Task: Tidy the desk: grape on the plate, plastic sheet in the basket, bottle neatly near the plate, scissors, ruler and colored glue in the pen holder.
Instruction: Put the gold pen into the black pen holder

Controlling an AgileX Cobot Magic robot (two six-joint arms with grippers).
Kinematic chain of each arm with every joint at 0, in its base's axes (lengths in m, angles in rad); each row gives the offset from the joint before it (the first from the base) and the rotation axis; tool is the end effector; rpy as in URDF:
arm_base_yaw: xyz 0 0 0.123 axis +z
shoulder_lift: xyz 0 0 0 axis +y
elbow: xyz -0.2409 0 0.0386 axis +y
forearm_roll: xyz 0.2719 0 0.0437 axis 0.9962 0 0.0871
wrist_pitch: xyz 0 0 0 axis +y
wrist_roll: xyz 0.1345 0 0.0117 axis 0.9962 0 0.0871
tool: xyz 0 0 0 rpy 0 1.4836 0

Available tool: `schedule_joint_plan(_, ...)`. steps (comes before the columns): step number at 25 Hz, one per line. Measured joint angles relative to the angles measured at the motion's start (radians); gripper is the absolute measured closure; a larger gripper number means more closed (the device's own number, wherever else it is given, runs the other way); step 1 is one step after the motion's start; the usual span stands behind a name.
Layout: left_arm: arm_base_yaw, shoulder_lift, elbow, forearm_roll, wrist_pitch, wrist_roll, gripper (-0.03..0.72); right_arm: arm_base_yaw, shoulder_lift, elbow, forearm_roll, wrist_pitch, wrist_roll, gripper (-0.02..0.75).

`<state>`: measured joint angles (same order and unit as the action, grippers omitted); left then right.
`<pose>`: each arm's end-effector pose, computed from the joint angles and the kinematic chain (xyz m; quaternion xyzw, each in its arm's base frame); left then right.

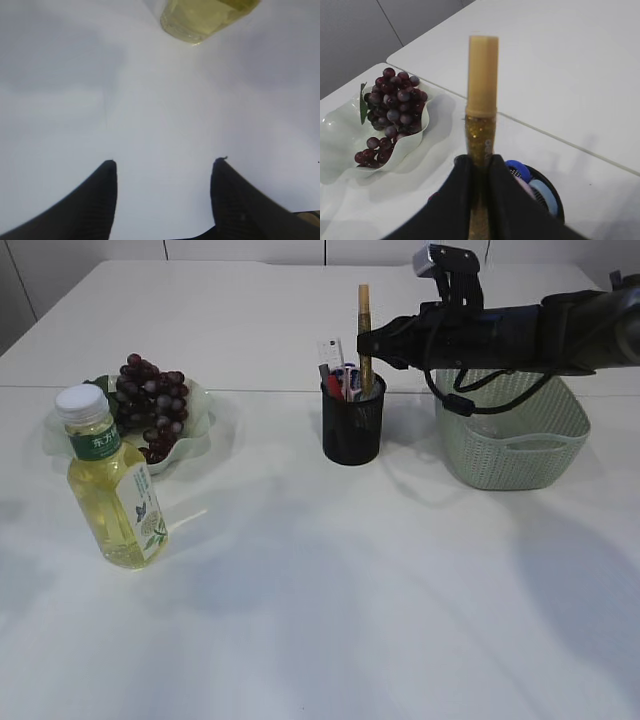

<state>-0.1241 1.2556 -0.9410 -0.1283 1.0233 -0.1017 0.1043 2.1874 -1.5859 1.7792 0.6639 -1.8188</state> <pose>0.2728 -0.0489 0.1942 -0.0132 0.9854 -0.0769 0.1513 0.5094 0.1352 0.1421 -0.2165 0.7690 0.2925 0.5256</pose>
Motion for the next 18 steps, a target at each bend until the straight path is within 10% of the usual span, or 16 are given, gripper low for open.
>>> schedule_joint_plan(18,0.000,0.000,0.000,0.000,-0.020,0.000,0.253,0.000,0.073,-0.068,0.006,0.019,-0.004,0.611)
